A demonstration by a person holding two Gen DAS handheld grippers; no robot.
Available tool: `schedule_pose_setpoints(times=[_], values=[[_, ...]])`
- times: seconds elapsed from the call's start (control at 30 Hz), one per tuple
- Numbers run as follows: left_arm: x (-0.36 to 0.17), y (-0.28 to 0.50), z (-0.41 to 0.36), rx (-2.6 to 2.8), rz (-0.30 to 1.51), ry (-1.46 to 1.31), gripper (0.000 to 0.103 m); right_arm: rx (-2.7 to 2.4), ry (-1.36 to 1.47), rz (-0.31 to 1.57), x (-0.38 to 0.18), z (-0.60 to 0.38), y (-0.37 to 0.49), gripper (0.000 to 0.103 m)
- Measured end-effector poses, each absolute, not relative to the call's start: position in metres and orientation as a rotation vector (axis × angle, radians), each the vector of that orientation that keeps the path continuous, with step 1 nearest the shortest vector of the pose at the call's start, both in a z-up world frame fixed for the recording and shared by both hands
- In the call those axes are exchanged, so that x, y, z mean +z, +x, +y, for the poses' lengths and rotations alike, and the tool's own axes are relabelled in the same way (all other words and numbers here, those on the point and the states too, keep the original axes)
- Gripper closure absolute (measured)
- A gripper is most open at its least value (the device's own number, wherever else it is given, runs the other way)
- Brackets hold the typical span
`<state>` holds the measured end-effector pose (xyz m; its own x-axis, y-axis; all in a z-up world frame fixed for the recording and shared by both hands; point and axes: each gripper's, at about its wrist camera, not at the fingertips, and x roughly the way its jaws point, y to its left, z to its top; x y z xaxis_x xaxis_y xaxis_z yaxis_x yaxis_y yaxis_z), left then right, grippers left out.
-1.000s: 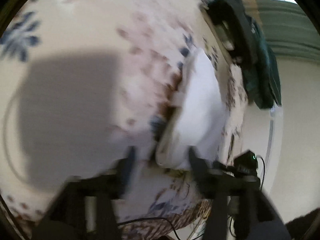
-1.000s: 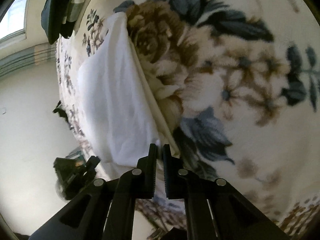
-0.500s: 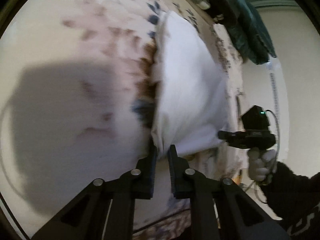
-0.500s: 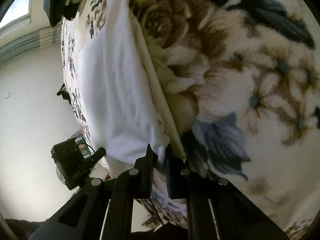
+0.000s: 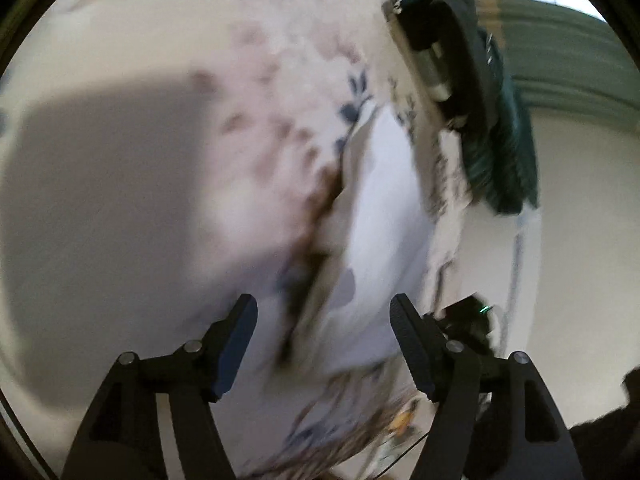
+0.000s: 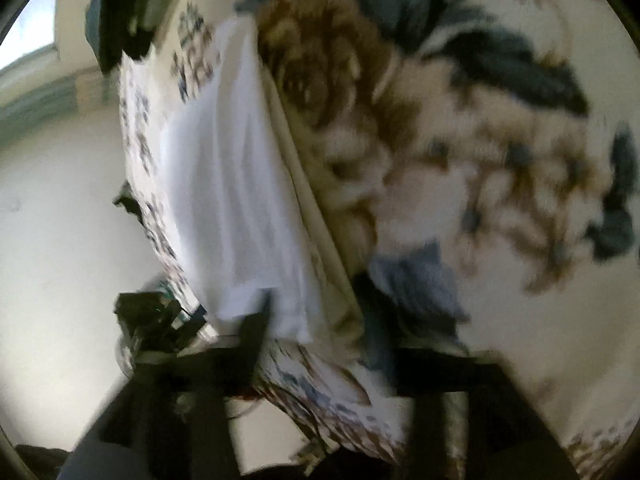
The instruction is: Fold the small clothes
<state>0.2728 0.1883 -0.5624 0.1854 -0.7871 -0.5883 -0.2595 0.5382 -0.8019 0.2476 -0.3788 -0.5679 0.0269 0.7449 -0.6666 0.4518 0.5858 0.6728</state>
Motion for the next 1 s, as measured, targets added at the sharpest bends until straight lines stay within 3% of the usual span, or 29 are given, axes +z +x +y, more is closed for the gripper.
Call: schedule_pose_setpoints(times=[0.2,0.37,0.4,0.47,0.5,0.53,0.6,0.8,1.0], values=[[-0.592,0.320,0.138,-0.579,1.420,-0.995,0.036,0.389,1.216,1.591,-0.613,-0.376,0.268,0.032],[-0.584,0.335,0.114,-0.634,1.421,-0.943,0.037,0.515,1.222,1.584,-0.613,-0.357,0.283,0.030],[-0.581,0.335,0.111,-0.637,1.414,-0.927,0.039,0.521,1.207,1.587,-0.612,-0.353,0.285,0.032],[-0.574,0.336,0.102,-0.650,1.409,-0.869,0.050,0.530,1.174,1.600,-0.612,-0.346,0.288,0.050],[-0.573,0.335,0.101,-0.646,1.415,-0.842,0.075,0.523,1.152,1.612,-0.612,-0.344,0.289,0.070],[-0.571,0.335,0.100,-0.643,1.420,-0.819,0.084,0.516,1.152,1.608,-0.611,-0.343,0.288,0.076],[-0.565,0.335,0.102,-0.642,1.405,-0.807,0.087,0.513,1.147,1.589,-0.606,-0.343,0.287,0.088],[-0.534,0.336,0.108,-0.636,1.385,-0.778,0.088,0.512,1.126,1.554,-0.573,-0.332,0.293,0.090],[-0.478,0.364,0.103,-0.645,1.343,-0.772,0.088,0.540,1.074,1.503,-0.503,-0.326,0.322,0.091]])
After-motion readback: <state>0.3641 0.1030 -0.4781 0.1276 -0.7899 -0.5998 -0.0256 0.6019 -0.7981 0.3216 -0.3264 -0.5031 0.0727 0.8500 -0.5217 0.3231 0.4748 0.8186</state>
